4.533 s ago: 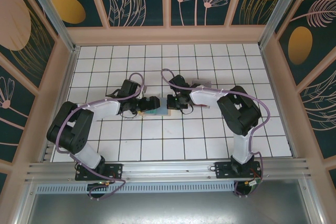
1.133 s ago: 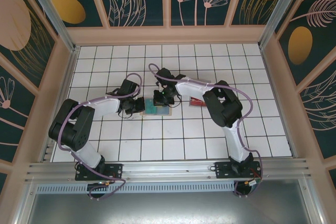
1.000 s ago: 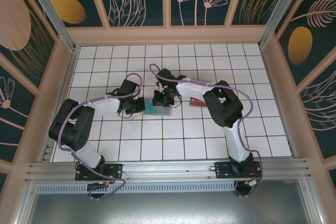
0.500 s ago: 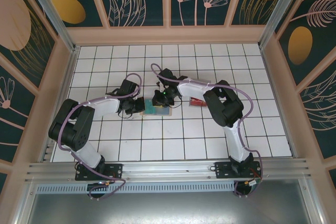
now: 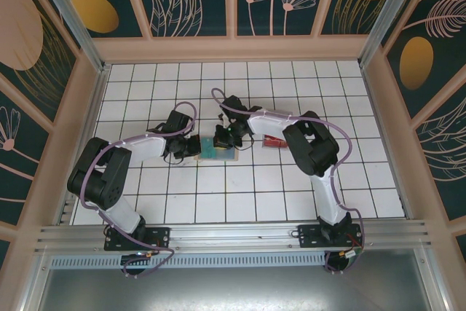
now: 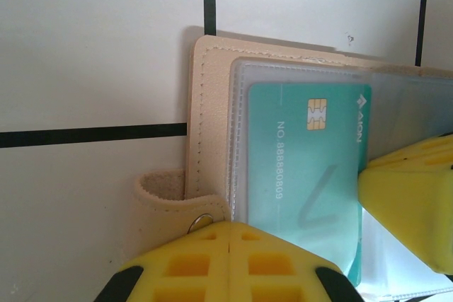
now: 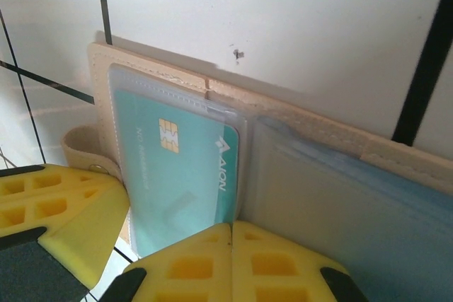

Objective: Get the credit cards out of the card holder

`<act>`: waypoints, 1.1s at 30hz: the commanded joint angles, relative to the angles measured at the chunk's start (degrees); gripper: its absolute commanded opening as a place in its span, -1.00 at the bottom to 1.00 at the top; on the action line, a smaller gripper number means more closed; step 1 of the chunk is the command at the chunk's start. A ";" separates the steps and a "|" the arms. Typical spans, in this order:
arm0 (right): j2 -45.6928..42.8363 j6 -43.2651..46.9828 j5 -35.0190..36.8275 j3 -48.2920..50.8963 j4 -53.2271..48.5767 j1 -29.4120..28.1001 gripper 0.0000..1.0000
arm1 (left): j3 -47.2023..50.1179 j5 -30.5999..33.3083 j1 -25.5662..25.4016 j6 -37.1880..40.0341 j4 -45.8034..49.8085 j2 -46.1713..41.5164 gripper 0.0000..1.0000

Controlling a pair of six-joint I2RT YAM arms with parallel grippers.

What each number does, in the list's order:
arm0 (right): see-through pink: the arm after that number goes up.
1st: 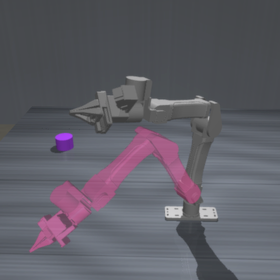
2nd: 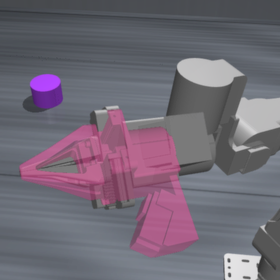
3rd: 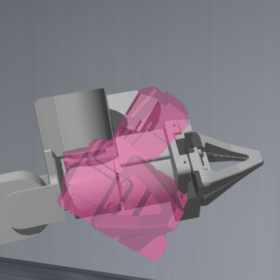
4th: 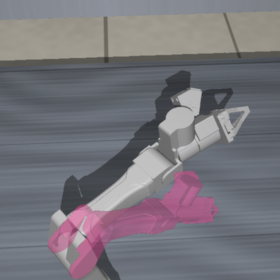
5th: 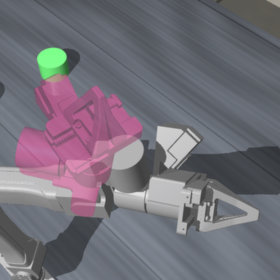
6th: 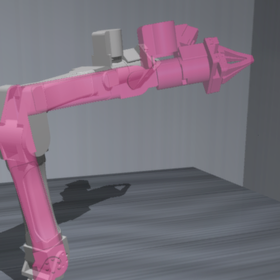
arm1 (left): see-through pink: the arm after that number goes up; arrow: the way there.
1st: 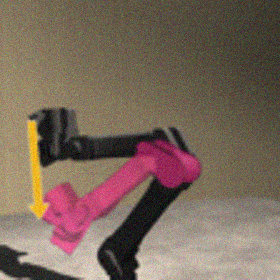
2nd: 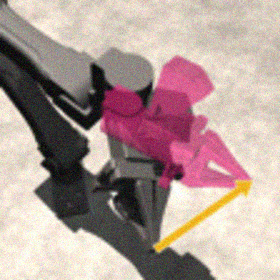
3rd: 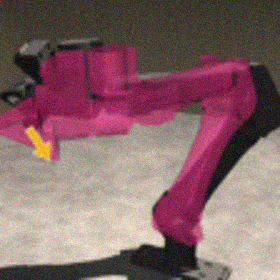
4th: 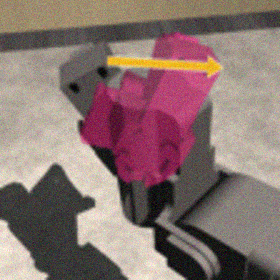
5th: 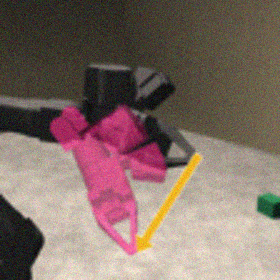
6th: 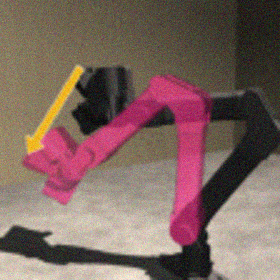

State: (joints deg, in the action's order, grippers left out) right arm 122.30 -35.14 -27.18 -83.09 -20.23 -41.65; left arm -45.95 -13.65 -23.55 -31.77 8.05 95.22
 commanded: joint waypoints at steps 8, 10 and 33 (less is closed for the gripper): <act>-5.75 -0.99 0.35 4.50 -1.30 1.75 -1.00 | 1.04 -0.23 0.10 -0.75 1.26 2.25 -1.00; -5.54 -1.07 0.00 4.60 -1.15 1.75 -1.00 | 0.95 -0.40 0.08 -0.76 1.18 2.33 -1.00; -0.13 -0.63 -1.03 -0.82 -2.80 -0.36 -0.68 | 1.00 -1.25 0.07 -0.69 1.22 2.39 -1.00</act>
State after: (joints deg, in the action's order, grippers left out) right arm 120.46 -36.16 -27.55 -82.46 -20.69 -41.69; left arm -45.95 -14.46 -23.51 -31.77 7.51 95.48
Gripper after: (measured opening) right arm 0.161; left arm 0.063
